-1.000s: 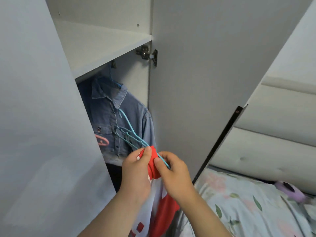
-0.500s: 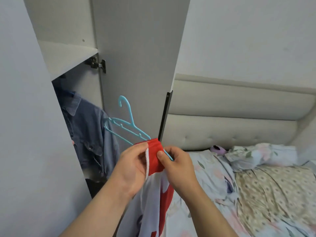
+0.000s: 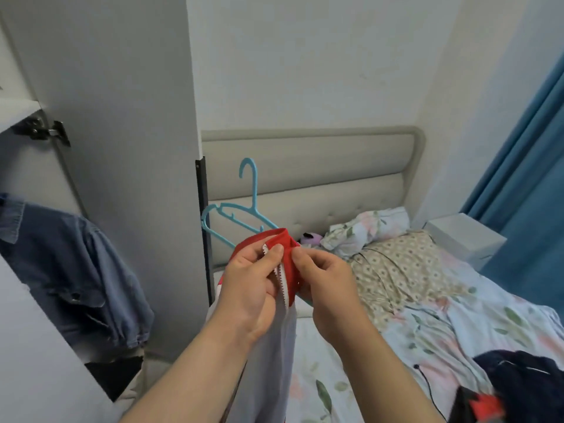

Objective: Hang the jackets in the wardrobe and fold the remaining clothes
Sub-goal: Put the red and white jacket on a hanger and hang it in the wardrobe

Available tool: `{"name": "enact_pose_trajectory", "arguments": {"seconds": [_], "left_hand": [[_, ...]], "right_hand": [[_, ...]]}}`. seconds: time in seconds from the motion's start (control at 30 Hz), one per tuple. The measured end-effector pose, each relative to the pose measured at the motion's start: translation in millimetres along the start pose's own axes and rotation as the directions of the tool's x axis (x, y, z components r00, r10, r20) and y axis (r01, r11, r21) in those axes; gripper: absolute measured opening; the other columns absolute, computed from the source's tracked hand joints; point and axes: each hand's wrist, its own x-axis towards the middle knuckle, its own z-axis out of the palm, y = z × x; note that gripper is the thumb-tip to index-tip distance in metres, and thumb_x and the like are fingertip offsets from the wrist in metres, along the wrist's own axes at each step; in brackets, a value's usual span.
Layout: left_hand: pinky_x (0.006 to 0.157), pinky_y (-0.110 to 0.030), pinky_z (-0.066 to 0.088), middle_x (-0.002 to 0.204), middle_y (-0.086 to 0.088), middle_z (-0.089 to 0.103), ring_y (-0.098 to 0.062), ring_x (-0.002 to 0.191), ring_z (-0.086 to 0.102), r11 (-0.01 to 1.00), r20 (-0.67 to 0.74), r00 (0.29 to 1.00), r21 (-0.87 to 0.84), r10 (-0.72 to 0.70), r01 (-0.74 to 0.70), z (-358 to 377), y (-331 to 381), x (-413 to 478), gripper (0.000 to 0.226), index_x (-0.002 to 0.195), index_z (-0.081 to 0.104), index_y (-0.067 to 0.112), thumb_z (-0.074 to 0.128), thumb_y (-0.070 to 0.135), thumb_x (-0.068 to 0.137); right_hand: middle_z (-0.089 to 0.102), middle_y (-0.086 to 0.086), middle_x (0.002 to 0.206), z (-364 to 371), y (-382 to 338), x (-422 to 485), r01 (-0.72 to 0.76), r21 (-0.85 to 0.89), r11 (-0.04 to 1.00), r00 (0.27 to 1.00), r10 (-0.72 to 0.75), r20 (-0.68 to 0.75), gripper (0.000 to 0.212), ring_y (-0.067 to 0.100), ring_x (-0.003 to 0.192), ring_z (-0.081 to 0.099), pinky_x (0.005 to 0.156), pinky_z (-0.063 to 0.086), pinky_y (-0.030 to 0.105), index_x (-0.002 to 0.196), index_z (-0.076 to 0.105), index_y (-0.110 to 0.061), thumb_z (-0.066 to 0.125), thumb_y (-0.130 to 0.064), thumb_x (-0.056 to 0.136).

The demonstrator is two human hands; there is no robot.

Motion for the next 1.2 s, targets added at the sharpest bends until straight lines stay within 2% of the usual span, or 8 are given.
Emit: {"name": "enact_pose_trajectory", "arguments": {"seconds": [0.1,0.3,0.47,0.63,0.8,0.93,1.1,1.2], "left_hand": [[0.063,-0.028,0.059,0.084,-0.016,0.075,-0.021,0.075,0.074,0.999,0.095,0.994,0.015,-0.047,0.046,18.8,-12.4,9.9,0.026,0.078,0.079,0.008,0.056,0.004,0.091],[0.062,-0.032,0.060,0.087,-0.020,0.074,-0.026,0.075,0.074,0.991,0.181,0.975,0.033,-0.131,0.127,49.3,-39.0,49.9,0.019,0.079,0.080,0.008,0.061,0.009,0.077],[0.053,-0.028,0.057,0.070,-0.011,0.073,-0.017,0.061,0.072,0.985,0.135,0.982,0.124,-0.133,0.116,67.0,-52.0,118.4,0.032,0.071,0.076,0.006,0.052,0.001,0.092],[0.062,-0.029,0.061,0.069,-0.007,0.072,-0.013,0.061,0.069,0.981,0.052,0.997,0.189,-0.064,0.053,86.1,-54.7,195.4,0.018,0.087,0.064,0.003,0.051,0.000,0.098],[0.061,-0.028,0.060,0.064,-0.001,0.072,-0.009,0.059,0.069,0.985,0.198,0.979,0.171,-0.056,0.022,129.5,-58.6,255.2,0.044,0.063,0.074,0.012,0.050,0.001,0.099],[0.063,-0.025,0.060,0.062,0.003,0.070,-0.007,0.059,0.067,0.982,0.309,0.949,0.188,-0.057,-0.002,183.4,-71.0,294.6,0.027,0.078,0.065,0.011,0.051,0.002,0.099],[0.059,-0.019,0.057,0.059,0.007,0.069,-0.002,0.055,0.066,0.977,0.447,0.890,0.211,-0.094,-0.003,233.0,-83.5,333.5,0.046,0.061,0.074,0.015,0.051,0.000,0.098],[0.062,-0.017,0.057,0.058,0.010,0.067,0.000,0.055,0.064,0.979,0.489,0.867,0.205,-0.097,-0.006,253.6,-84.8,351.8,0.028,0.077,0.065,0.013,0.052,0.001,0.098]], "right_hand": [[0.072,0.025,0.090,-23.7,-2.1,5.2,-0.027,0.052,0.998,0.997,0.031,-0.077,0.019,0.027,0.076,0.067,0.069,0.057,0.035,0.084,0.078,-0.007,0.063,-0.015,0.094],[0.070,0.010,0.068,-77.4,2.6,37.7,-0.036,0.107,0.994,0.967,0.062,-0.249,0.030,0.014,0.053,0.061,0.046,0.047,0.020,0.069,0.076,-0.013,0.061,-0.009,0.095],[0.067,0.009,0.063,-149.0,8.6,79.9,-0.009,0.055,0.998,0.911,0.031,-0.411,0.033,0.017,0.053,0.057,0.049,0.047,0.024,0.066,0.075,-0.019,0.061,-0.010,0.094],[0.069,0.003,0.062,-229.4,0.2,100.9,-0.014,-0.086,0.996,0.809,-0.039,-0.587,0.033,0.013,0.053,0.058,0.052,0.048,0.026,0.065,0.075,-0.020,0.063,-0.007,0.092],[0.072,0.007,0.066,-289.9,-27.4,107.0,-0.027,-0.184,0.982,0.698,-0.113,-0.707,0.027,0.017,0.058,0.062,0.058,0.051,0.032,0.069,0.076,-0.016,0.064,-0.007,0.091],[0.069,0.010,0.070,-313.9,-49.8,107.7,-0.035,-0.269,0.963,0.628,-0.188,-0.755,0.024,0.021,0.065,0.059,0.068,0.051,0.041,0.070,0.074,-0.012,0.063,-0.007,0.090],[0.071,-0.003,0.069,-324.6,-80.4,96.4,-0.113,-0.424,0.899,0.523,-0.309,-0.794,0.020,0.013,0.064,0.060,0.066,0.053,0.037,0.073,0.075,-0.025,0.064,-0.021,0.090],[0.070,-0.003,0.068,-326.6,-99.3,82.9,-0.164,-0.461,0.872,0.416,-0.363,-0.834,0.022,0.015,0.067,0.062,0.069,0.053,0.039,0.070,0.073,-0.024,0.064,-0.022,0.091]]}}
